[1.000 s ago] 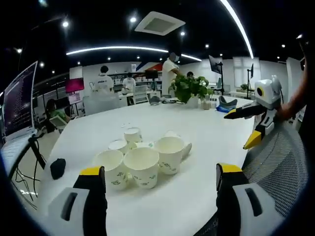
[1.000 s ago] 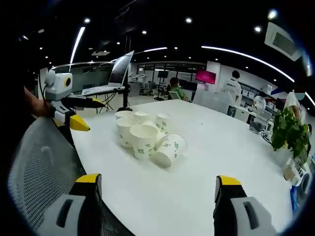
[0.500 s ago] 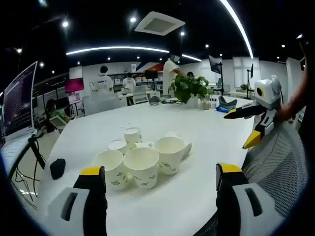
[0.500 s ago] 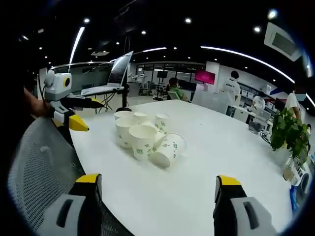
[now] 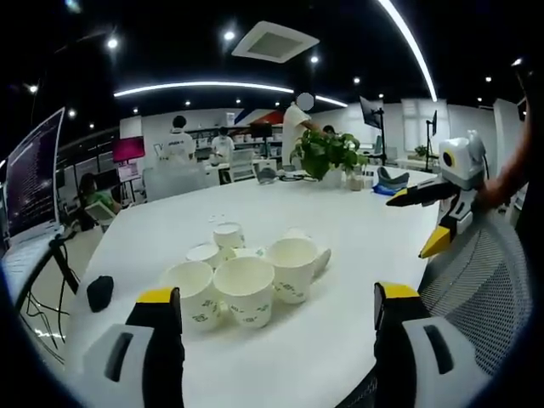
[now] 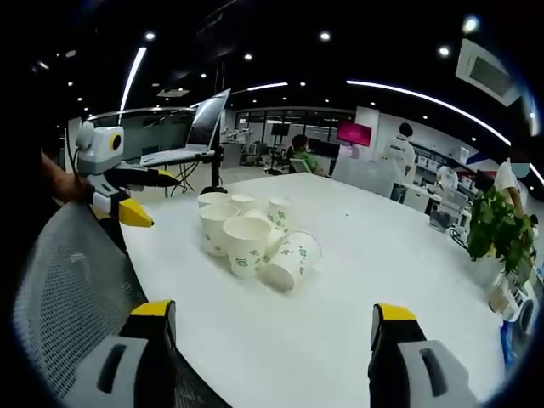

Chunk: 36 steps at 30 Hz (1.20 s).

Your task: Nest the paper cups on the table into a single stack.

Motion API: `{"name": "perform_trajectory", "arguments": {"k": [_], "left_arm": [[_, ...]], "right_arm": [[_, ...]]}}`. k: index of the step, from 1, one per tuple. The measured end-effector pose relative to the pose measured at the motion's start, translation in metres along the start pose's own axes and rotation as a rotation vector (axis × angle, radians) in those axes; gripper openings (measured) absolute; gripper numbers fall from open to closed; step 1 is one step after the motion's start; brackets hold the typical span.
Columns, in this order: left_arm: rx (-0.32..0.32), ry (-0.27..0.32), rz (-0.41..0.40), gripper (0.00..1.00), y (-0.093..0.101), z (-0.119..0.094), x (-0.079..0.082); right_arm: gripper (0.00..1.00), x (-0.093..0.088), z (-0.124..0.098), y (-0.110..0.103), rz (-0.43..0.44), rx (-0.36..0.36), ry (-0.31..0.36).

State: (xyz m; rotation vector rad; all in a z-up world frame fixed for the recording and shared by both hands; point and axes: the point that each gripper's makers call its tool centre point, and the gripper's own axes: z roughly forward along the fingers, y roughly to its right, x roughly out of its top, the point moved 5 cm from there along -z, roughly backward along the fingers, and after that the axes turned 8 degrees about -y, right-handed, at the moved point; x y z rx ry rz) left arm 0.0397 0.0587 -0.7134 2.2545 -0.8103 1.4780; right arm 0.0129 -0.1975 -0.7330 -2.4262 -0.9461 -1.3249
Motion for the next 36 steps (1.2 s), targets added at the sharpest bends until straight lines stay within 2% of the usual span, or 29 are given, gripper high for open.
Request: {"name": "perform_trajectory", "arguments": {"k": [36], "left_arm": [[0.001,-0.003,-0.008,0.94,-0.0009,0.0001,0.0001]], "right_arm": [[0.97,0.0014,-0.0014,0.0019,0.003,-0.01,0.014]]}}
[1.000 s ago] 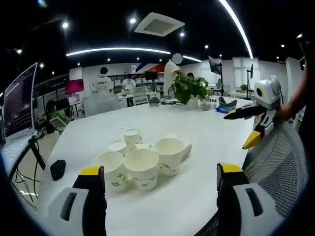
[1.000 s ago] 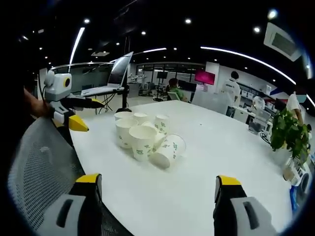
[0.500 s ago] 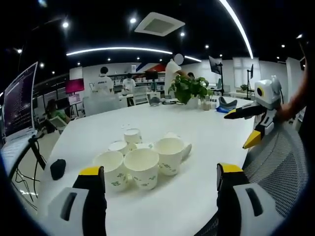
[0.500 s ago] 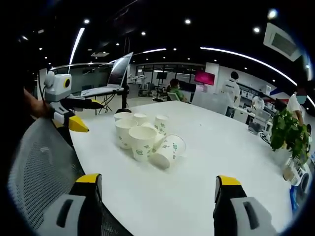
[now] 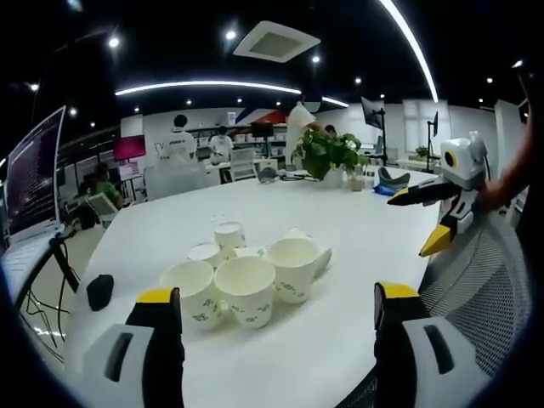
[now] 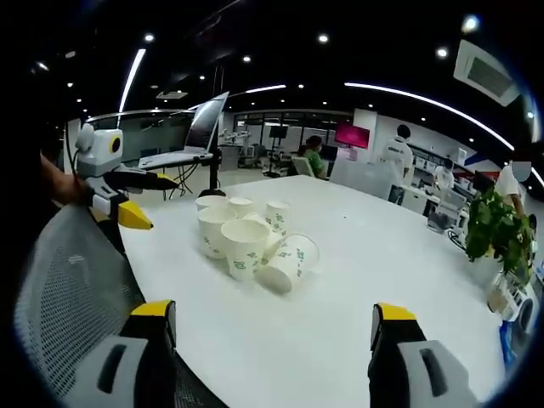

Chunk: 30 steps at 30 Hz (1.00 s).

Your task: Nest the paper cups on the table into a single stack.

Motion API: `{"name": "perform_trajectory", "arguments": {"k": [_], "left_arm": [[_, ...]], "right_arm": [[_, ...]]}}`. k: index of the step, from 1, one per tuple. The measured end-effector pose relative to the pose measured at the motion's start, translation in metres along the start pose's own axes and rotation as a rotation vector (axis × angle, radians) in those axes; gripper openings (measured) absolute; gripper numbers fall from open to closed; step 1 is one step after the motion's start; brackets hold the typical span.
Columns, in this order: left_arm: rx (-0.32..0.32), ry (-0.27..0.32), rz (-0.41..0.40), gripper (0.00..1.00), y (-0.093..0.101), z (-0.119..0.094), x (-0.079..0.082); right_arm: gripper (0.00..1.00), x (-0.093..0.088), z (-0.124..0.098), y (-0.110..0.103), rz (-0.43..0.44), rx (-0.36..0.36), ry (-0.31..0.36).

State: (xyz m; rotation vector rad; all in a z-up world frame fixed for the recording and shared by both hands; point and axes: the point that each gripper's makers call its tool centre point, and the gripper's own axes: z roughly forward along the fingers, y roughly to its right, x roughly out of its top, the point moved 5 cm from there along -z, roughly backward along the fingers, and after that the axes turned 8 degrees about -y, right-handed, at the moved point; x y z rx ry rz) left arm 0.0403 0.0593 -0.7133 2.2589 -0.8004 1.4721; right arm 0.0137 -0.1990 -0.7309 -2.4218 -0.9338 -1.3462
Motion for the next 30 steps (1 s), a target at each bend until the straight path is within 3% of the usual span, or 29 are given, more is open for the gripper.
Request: {"name": "perform_trajectory", "arguments": {"k": [12,20,24,30], "left_arm": [[-0.052,-0.001,0.02,0.98,0.004,0.001,0.008],[-0.133,-0.026,0.107,0.87,0.007,0.009,0.029],[-0.19,-0.04,0.133,0.86,0.012,0.015,0.031],[-0.273,-0.083,0.199,0.76,0.024,0.03,0.033]], "right_arm": [[0.97,0.0,-0.001,0.002,0.005,-0.01,-0.001],[0.97,0.001,-0.002,0.003,0.002,-0.016,0.008],[0.97,0.001,-0.002,0.003,0.004,-0.018,0.013],[0.97,0.002,-0.002,0.003,0.001,-0.017,0.017]]}}
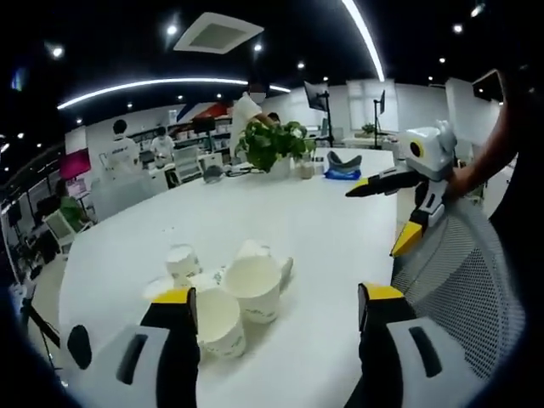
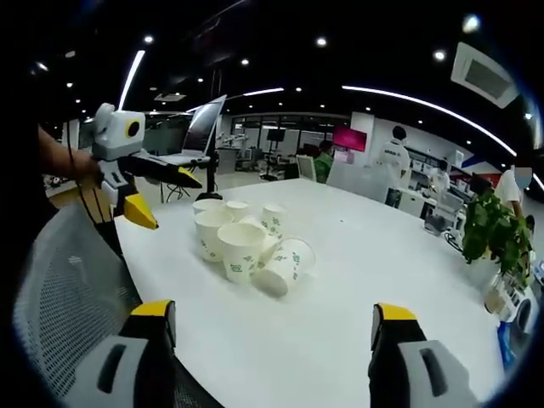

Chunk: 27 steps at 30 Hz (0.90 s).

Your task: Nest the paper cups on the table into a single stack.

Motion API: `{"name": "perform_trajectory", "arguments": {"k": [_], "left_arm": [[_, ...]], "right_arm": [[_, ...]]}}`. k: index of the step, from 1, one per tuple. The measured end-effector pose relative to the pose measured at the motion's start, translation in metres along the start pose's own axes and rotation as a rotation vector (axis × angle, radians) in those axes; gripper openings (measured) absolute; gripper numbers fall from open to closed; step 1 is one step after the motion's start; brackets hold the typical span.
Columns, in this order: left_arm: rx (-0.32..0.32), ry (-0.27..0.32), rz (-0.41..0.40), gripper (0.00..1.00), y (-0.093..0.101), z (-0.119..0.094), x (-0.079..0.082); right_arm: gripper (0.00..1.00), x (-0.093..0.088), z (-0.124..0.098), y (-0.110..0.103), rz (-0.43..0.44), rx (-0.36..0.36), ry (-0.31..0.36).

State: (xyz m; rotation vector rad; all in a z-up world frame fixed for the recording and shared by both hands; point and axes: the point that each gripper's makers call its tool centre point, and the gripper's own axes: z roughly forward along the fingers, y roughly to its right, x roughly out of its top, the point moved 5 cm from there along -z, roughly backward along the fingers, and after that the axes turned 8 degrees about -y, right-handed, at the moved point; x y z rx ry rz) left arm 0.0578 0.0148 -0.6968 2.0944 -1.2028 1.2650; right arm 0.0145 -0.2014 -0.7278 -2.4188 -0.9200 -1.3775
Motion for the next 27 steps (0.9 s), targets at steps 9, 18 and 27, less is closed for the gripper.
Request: {"name": "perform_trajectory", "arguments": {"k": [9,18,27], "left_arm": [[-0.075,-0.033,0.076,0.63,0.004,0.028,0.012],[-0.085,-0.087,0.109,0.48,-0.004,0.05,0.011],[-0.089,-0.149,0.122,0.3,-0.011,0.064,0.003]], "right_arm": [[0.97,0.0,-0.001,0.001,0.003,-0.008,0.003],[0.96,0.0,-0.001,0.001,0.001,-0.01,-0.004],[0.94,0.0,-0.001,0.001,-0.003,-0.011,-0.007]]}}
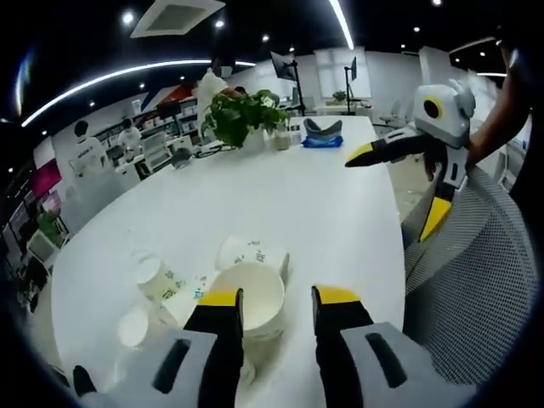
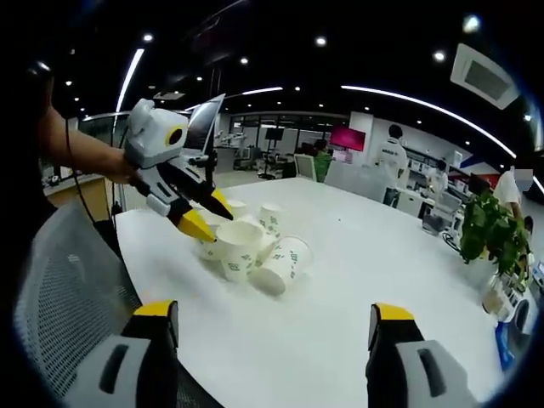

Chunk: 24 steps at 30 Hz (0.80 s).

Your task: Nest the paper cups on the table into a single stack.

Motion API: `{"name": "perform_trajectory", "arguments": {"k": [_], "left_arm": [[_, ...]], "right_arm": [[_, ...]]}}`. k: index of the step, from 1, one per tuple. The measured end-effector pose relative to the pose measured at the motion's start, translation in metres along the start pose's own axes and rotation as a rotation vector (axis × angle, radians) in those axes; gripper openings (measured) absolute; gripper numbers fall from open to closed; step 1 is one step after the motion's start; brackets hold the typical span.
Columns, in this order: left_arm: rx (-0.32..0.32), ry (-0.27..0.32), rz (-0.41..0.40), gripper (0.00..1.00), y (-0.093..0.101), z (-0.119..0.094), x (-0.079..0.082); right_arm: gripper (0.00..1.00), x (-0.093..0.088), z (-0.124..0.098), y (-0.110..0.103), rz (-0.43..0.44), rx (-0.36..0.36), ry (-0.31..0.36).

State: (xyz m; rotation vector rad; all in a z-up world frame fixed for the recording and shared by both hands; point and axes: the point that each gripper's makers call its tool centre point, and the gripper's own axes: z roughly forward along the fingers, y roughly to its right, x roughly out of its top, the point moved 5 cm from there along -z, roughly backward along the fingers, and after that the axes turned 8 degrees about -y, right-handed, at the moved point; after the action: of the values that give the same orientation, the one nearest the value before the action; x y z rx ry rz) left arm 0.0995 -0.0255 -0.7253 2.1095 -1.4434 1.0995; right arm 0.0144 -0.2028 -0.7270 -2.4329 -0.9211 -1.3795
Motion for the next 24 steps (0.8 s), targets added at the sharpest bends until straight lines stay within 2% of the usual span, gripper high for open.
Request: {"name": "perform_trajectory", "arguments": {"k": [11,20,24], "left_arm": [[-0.036,-0.051,0.003,0.19,-0.002,0.011,-0.003],[-0.043,-0.104,0.065,0.11,-0.004,0.016,-0.004],[-0.057,-0.106,0.082,0.09,-0.003,0.018,-0.003]], "right_arm": [[0.93,0.0,-0.001,0.0,0.003,-0.001,0.001],[0.92,-0.001,-0.001,0.001,0.003,0.0,-0.005],[0.91,-0.001,0.0,0.001,0.005,-0.001,-0.005]]}}
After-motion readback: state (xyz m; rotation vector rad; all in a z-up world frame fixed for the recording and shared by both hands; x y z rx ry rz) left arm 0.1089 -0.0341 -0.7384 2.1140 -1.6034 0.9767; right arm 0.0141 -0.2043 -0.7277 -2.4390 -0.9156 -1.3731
